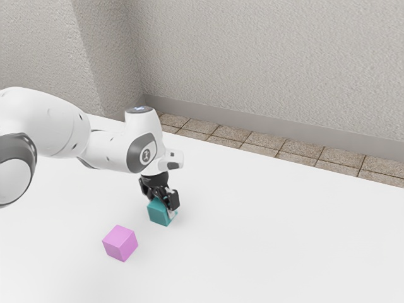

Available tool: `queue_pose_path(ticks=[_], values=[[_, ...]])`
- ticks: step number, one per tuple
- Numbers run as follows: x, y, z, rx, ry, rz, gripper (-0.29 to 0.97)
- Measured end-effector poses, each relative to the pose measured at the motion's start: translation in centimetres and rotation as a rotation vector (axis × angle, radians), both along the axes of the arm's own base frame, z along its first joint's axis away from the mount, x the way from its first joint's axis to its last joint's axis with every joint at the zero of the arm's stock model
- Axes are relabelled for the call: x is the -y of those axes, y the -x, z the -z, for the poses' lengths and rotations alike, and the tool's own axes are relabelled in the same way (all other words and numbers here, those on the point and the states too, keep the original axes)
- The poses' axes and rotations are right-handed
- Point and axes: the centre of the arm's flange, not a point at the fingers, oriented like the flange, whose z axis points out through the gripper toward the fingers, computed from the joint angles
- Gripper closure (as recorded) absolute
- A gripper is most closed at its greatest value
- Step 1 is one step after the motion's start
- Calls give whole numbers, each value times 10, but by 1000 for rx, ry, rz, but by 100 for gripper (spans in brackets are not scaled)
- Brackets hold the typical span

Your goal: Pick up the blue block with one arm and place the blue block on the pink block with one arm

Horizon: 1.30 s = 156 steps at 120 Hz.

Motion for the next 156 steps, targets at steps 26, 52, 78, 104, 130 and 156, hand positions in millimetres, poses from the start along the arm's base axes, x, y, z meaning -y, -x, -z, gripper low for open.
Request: queue_pose_path(ticks=[26,52,78,104,130,156], values=[[1,-1,-5,9,0,7,25],[-10,9,-42,54,14,-7,28],[-25,69,-77,34,33,-48,29],[-28,110,-82,-22,-13,-51,29],[-38,137,-77,-61,-25,-105,29],[-31,145,-74,-70,-40,-126,29]])
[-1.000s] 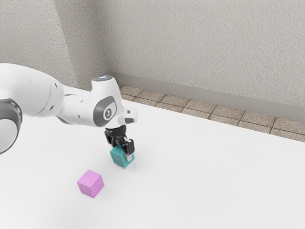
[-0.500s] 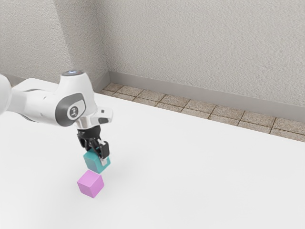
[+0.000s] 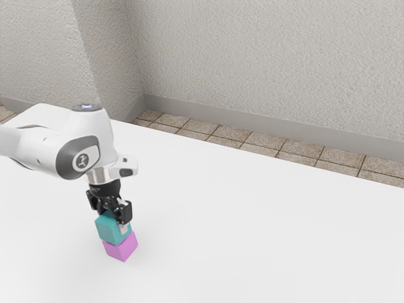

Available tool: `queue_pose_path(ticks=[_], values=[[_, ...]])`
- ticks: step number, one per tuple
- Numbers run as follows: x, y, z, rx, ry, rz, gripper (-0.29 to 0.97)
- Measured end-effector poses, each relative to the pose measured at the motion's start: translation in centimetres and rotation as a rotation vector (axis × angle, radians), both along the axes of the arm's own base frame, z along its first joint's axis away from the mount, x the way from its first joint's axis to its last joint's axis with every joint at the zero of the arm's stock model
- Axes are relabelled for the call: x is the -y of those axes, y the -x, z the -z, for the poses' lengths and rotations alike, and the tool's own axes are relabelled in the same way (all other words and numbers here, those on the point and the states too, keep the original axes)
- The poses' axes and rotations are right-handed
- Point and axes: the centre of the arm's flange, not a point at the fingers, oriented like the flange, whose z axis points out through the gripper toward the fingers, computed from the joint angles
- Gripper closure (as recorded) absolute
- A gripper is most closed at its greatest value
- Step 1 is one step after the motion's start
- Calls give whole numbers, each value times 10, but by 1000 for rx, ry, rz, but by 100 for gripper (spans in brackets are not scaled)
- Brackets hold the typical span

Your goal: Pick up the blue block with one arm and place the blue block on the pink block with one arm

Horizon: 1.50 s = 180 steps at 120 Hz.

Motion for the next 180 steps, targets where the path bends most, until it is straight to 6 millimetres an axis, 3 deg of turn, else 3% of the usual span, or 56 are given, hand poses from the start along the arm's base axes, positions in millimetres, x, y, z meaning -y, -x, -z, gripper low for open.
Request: queue_pose_path(ticks=[76,135,180], values=[[13,-8,0,67,-45,-26,29],[10,10,2,74,-25,-64,30],[12,9,-1,108,-57,-16,29]])
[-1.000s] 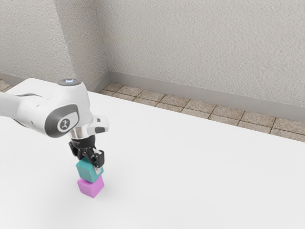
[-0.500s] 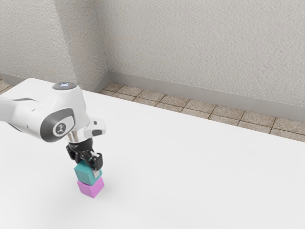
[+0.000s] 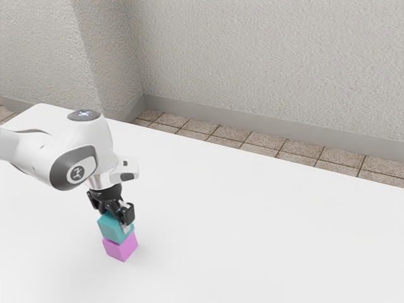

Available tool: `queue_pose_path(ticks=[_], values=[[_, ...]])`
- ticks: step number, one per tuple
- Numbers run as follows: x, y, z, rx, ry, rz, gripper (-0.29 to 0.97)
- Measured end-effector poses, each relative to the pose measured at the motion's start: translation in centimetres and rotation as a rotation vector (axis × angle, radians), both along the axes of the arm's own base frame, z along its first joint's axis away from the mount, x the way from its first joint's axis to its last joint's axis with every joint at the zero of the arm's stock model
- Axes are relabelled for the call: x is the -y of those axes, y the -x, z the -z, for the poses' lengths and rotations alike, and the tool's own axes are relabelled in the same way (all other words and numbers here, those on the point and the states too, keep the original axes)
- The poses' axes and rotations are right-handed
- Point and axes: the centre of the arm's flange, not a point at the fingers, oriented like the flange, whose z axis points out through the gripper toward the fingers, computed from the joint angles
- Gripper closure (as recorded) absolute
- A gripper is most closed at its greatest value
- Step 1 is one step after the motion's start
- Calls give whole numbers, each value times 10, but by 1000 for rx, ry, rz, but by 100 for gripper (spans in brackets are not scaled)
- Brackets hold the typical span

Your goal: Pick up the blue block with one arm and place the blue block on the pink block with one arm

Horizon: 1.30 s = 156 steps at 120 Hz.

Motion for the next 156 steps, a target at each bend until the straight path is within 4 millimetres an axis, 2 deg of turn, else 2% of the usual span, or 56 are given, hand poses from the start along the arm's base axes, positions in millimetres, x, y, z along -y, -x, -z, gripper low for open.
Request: queue_pose_path(ticks=[72,89,108,116,131,142,150,156], values=[[-2,7,1,12,9,0,29],[-3,7,2,11,13,-1,16],[-3,7,-3,23,18,0,9],[-3,7,-22,61,34,4,7],[-18,13,-86,179,44,-15,5],[-25,16,-111,215,28,-21,4],[-34,7,-136,232,22,-35,3],[-41,-13,-162,242,8,-49,3]])
